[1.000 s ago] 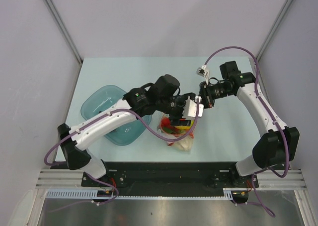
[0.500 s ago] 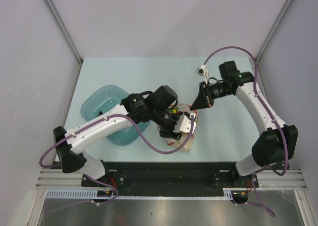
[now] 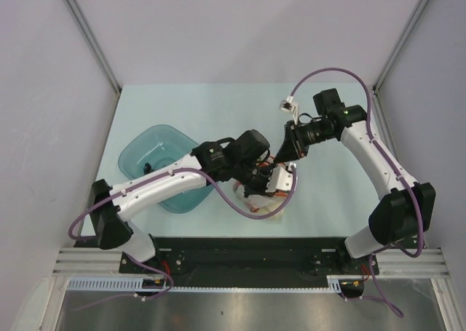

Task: Place the food in the zip-top bag and seal the zipper
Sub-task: Adjust the zipper food storage bag at the center of the board.

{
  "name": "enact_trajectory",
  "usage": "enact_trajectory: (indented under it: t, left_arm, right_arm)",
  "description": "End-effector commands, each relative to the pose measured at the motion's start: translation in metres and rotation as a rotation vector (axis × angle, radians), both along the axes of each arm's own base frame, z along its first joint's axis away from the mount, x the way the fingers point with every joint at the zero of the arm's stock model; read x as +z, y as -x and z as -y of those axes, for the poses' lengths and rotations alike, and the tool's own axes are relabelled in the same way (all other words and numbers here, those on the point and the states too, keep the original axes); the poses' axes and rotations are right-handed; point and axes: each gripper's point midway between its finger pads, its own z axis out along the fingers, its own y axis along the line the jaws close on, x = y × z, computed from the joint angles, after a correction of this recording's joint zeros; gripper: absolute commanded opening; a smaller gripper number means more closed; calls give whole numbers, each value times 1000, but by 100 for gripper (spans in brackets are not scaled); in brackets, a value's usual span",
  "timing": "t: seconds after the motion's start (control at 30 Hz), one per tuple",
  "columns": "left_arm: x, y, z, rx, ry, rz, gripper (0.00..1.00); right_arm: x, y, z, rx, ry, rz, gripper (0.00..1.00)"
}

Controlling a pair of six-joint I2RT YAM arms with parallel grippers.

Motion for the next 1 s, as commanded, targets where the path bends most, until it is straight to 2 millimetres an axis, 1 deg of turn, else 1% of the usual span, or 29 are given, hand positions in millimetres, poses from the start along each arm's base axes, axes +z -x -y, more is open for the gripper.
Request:
enact_trajectory:
  t: [0.0,0.03,0.1,0.13,0.17,0.27,0.33,0.4,0.43,0.53,0.57,0.6,0.7,0.73,0.8,0.83,0.93,0.97]
  left_arm:
    - [59,-1,27,82,271,-26,0]
    - [62,-1,28,95,289,-29,0]
    - [63,-4,31,123,320,-34,0]
    - [64,-4,30,130,331,-35,0]
    - [64,-3,30,137,335,-44,0]
    - [63,-6,31,167,343,-51,0]
    - [60,-7,31,180,341,-55,0]
    - [60,-7,32,192,346,-68,0]
    - [60,-9,33,201,350,-64,0]
    - [62,-11,35,210,356,-68,0]
    - [65,-11,37,209,364,-70,0]
    - [65,-12,38,207,363,-70,0]
    - [68,-11,41,202,369,-81,0]
    - [67,-10,42,199,368,-85,0]
    - [67,-9,42,194,368,-89,0]
    - [65,-10,42,196,363,-90,0]
    - [66,-10,41,200,366,-87,0]
    - [66,-10,40,205,366,-88,0]
  right_arm:
    - [26,-12,11,-74,49,115,49]
    - [28,-9,19,-100,69,114,56]
    - [25,-9,32,-152,117,118,66]
    - [22,-3,41,-175,138,108,66]
    - [16,-2,47,-197,173,110,66]
    - [8,10,60,-229,207,72,65]
    - [15,14,65,-251,175,44,64]
    - [28,18,69,-266,127,52,64]
    - [35,23,67,-253,89,47,64]
    - [37,34,64,-243,61,51,62]
    - [34,37,61,-234,68,46,61]
    - [26,39,60,-229,79,26,59]
    - [17,41,53,-216,96,15,55]
    - [15,35,51,-226,103,36,54]
    - [14,31,47,-236,110,47,49]
    - [12,24,46,-247,121,69,47]
    - [9,17,47,-257,144,81,33]
    - [7,16,48,-260,152,80,22]
